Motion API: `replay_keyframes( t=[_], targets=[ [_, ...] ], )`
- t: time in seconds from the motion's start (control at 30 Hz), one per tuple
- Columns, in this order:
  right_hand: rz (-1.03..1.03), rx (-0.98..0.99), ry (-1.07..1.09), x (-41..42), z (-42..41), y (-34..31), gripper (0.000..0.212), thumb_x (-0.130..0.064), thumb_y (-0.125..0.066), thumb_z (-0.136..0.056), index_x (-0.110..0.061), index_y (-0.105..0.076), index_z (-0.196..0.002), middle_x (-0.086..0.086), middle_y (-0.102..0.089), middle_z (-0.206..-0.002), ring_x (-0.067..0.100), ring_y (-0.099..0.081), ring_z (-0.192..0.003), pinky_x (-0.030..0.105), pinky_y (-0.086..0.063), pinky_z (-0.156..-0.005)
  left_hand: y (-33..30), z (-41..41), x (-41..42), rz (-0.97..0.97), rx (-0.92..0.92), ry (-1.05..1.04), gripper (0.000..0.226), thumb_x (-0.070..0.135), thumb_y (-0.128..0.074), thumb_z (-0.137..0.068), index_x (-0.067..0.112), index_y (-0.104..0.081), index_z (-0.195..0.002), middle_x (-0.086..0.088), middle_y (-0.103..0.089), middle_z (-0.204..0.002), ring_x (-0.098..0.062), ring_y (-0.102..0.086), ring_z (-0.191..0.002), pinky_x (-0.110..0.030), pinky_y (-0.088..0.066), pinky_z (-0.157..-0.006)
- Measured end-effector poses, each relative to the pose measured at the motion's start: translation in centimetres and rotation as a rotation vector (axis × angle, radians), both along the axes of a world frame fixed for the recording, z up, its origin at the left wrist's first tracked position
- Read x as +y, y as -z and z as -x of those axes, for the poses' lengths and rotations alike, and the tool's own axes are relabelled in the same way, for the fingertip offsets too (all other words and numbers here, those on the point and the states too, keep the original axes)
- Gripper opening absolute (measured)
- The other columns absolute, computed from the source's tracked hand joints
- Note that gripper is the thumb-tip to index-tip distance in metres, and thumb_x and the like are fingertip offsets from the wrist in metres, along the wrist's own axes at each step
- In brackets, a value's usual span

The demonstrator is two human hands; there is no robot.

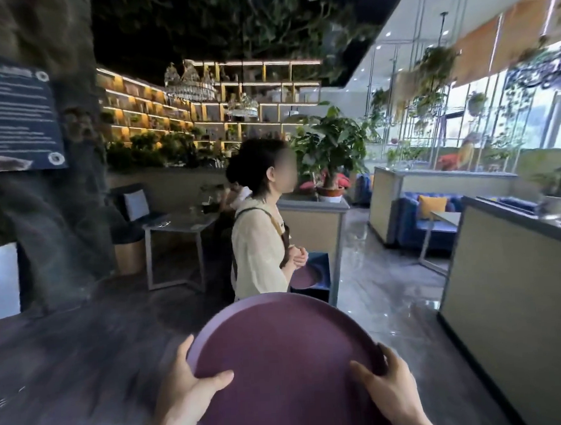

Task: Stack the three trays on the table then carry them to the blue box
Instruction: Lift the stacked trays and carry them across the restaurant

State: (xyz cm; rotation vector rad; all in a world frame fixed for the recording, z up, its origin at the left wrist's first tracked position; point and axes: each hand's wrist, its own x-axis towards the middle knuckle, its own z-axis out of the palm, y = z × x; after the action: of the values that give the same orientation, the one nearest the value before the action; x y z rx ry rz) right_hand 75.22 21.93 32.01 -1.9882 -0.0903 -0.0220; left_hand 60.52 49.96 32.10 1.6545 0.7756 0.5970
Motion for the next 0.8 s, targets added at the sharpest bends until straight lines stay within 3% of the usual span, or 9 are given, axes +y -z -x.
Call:
replay_keyframes(
  t=[0.17, 0.3, 0.5, 0.6, 0.73, 0.8],
  targets=[
    [0.017, -0.008, 0.022, 0.8, -3.3, 0.4, 0.076, -0.029, -0.085, -0.069, -0.011, -0.053, -0.136, 0.012, -0.064, -0.130, 0.029, -0.058, -0.122, 0.037, -0.045, -0.103, -0.6, -4.1, 0.7, -0.024, -0.030, 0.013, 0.108, 0.011, -0.092, -0.060, 0.024, -0.037, -0.151, -0.010, -0.055, -0.142, -0.030, -0.056, -0.118, -0.038, -0.043, -0.089],
    [0.042, -0.003, 0.037, 3.4, -6.6, 0.8, 0.075, -0.032, -0.084, -0.069, -0.012, -0.055, -0.135, 0.009, -0.067, -0.125, 0.028, -0.061, -0.116, 0.037, -0.048, -0.098, 0.2, -8.0, 3.4, -0.008, -0.041, 0.041, 0.105, 0.008, -0.090, -0.063, 0.024, -0.036, -0.151, -0.011, -0.052, -0.145, -0.033, -0.053, -0.126, -0.037, -0.042, -0.092],
    [0.059, 0.018, 0.072, 10.1, -13.1, 1.1, 0.071, -0.035, -0.084, -0.066, -0.017, -0.057, -0.130, 0.005, -0.068, -0.117, 0.026, -0.063, -0.111, 0.037, -0.049, -0.095, 1.9, -15.7, 10.1, 0.048, -0.056, 0.059, 0.110, 0.009, -0.093, -0.057, 0.025, -0.038, -0.150, -0.006, -0.048, -0.150, -0.031, -0.050, -0.131, -0.049, -0.042, -0.108],
    [0.074, 0.042, 0.093, 13.9, -17.4, 1.2, 0.064, -0.031, -0.084, -0.068, -0.015, -0.058, -0.124, 0.003, -0.066, -0.104, 0.023, -0.061, -0.098, 0.034, -0.049, -0.091, 1.8, -20.3, 13.9, 0.050, -0.056, 0.063, 0.106, 0.007, -0.092, -0.060, 0.022, -0.038, -0.150, -0.007, -0.047, -0.151, -0.031, -0.048, -0.133, -0.042, -0.041, -0.107],
    [0.111, 0.057, 0.134, 18.8, -22.6, 1.0, 0.065, -0.033, -0.082, -0.071, -0.015, -0.056, -0.128, 0.006, -0.067, -0.115, 0.025, -0.062, -0.108, 0.034, -0.047, -0.094, 2.1, -26.7, 19.3, 0.068, -0.050, 0.097, 0.106, 0.010, -0.092, -0.060, 0.025, -0.037, -0.150, -0.005, -0.049, -0.148, -0.029, -0.052, -0.128, -0.044, -0.044, -0.104],
    [0.111, 0.052, 0.155, 20.9, -24.9, 1.0, 0.059, -0.030, -0.081, -0.073, -0.015, -0.057, -0.125, 0.004, -0.065, -0.109, 0.023, -0.060, -0.102, 0.034, -0.047, -0.092, 2.3, -29.7, 21.5, 0.087, -0.045, 0.117, 0.106, 0.012, -0.091, -0.061, 0.029, -0.036, -0.150, -0.002, -0.049, -0.147, -0.028, -0.053, -0.125, -0.047, -0.045, -0.104]
  ],
)
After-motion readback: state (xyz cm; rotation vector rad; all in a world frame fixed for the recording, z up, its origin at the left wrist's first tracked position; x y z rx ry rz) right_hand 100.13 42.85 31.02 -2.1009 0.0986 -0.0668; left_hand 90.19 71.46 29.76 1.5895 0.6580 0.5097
